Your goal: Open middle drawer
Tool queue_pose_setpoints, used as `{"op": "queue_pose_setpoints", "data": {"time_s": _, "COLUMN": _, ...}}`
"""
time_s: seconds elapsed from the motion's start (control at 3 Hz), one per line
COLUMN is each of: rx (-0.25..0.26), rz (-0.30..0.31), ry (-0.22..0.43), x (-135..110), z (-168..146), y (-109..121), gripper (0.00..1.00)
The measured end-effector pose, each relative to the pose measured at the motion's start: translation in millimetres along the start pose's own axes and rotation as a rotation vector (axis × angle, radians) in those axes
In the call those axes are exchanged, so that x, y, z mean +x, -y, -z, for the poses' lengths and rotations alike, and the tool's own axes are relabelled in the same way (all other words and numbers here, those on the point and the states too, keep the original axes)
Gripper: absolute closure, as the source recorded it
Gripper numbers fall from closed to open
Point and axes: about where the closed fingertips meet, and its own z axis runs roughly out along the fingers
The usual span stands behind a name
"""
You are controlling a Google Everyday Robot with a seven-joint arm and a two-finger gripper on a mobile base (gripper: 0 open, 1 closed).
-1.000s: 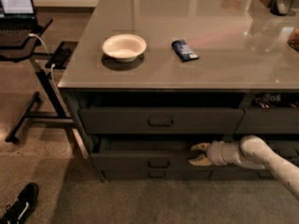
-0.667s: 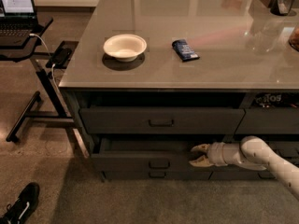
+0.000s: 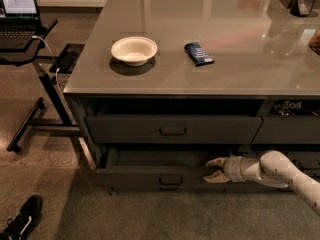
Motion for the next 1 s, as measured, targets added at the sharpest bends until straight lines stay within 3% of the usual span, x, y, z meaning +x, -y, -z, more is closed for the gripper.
{"op": "queue_pose_setpoints", "data": {"time_s": 0.33, "rx": 0.010, "rz": -0.016, "ry": 0.008, "x": 1.6, "z": 4.6, "y": -12.5, "gripper": 1.00}}
{"op": "queue_pose_setpoints", "data": {"time_s": 0.67, "rx": 0.010, "rz": -0.016, "ry": 0.008, "x": 1.6, "z": 4.5, "y": -12.3, "gripper": 0.83}}
{"op": "queue_pose_setpoints", "data": {"time_s": 1.0, "rx": 0.010, "rz": -0.016, "ry": 0.009, "x": 1.5, "z": 4.4, "y": -12.4, "gripper": 0.60}}
